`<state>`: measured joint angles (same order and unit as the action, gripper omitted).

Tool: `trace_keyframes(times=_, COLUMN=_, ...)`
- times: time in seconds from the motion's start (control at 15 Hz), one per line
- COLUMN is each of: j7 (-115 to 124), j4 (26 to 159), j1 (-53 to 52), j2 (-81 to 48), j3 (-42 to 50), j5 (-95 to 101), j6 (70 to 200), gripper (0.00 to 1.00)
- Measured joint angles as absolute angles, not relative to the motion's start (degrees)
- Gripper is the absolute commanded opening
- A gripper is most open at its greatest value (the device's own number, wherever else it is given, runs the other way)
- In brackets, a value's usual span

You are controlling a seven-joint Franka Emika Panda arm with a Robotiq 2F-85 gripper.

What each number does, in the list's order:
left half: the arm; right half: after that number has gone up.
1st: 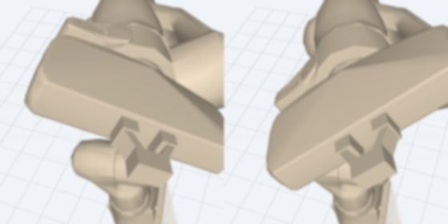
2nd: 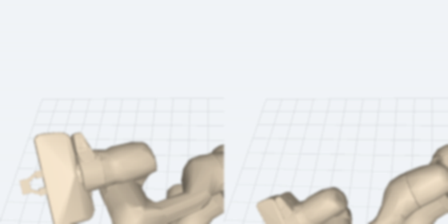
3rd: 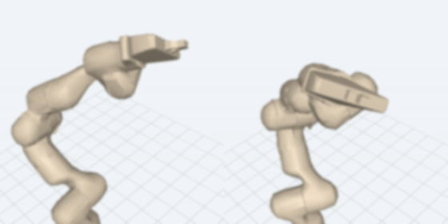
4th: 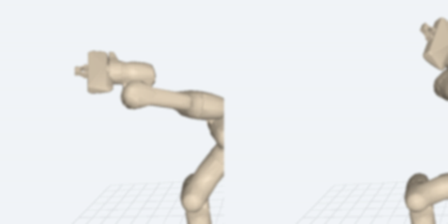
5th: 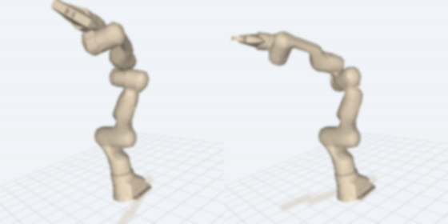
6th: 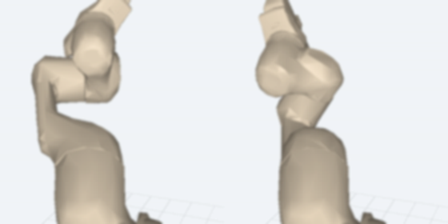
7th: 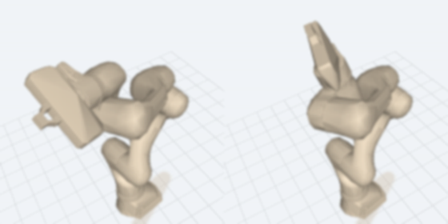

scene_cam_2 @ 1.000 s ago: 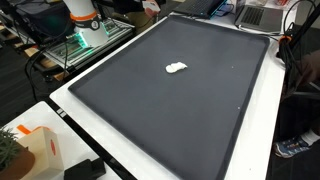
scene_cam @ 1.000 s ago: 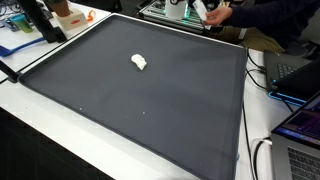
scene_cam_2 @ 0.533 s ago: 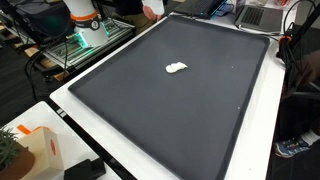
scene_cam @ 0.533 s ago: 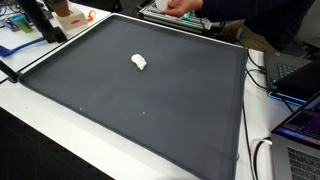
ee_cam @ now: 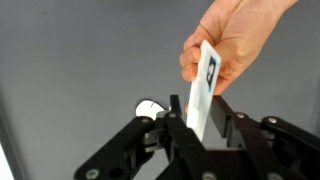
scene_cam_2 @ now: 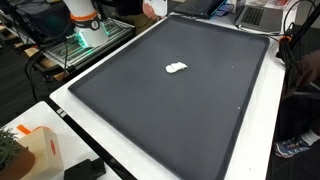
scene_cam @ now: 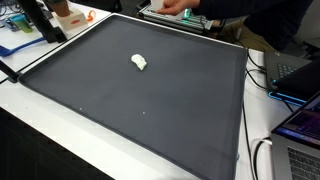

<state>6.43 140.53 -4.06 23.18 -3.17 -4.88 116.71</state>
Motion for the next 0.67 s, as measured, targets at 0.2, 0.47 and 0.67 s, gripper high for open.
trace_keyframes(times=0.2, j7=6.51, j4=140.14, j1=-4.06, j2=22.79, j3=-3.25, j5=-4.88, j6=116.63, gripper=0.0)
trace_keyframes(times=0.47, j7=6.62, j4=139.8, j1=-4.06, j2=22.68, j3=-3.32, j5=-4.98, j6=116.5, gripper=0.04)
trace_keyframes(times=0.67, j7=6.62, j4=139.72, j1=-4.06, j2=22.68, j3=-3.32, j5=-5.14, j6=116.46, gripper=0.04)
